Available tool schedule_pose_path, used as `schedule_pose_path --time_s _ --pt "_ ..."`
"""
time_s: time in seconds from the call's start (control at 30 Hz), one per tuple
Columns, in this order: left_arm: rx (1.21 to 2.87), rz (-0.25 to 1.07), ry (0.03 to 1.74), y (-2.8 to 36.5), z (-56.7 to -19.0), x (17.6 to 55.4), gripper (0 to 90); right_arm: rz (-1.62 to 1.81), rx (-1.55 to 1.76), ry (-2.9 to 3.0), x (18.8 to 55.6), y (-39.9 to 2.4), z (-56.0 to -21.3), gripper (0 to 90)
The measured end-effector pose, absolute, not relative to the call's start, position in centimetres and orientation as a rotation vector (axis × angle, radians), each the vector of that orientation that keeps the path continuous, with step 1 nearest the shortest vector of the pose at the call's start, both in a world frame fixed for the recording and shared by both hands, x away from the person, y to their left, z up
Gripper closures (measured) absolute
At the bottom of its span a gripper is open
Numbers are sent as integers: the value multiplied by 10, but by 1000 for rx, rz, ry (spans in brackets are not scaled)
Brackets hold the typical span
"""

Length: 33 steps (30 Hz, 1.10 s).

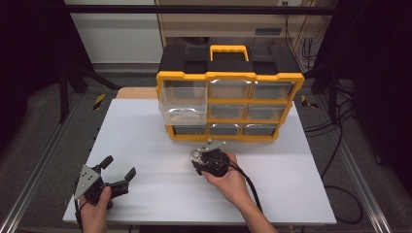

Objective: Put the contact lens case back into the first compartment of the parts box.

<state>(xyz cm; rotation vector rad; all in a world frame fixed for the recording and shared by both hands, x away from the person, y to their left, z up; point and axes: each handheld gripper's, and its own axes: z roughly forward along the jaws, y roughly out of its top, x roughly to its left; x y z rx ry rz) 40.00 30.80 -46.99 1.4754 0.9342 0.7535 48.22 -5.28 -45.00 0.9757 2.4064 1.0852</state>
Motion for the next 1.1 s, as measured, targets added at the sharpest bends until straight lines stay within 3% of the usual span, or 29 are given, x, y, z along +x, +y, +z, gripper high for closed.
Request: schedule_pose_path --time_s 0.27,0.5,1.1 --pt "1478 755 935 308 -470 400 23 1141 1088 2286 470 -117 -422 492" --pt "1488 757 931 305 -470 400 23 1176 1087 2202 463 -149 -388 492" --pt "1481 761 934 308 -470 398 24 1218 1005 2068 456 -162 -305 492"
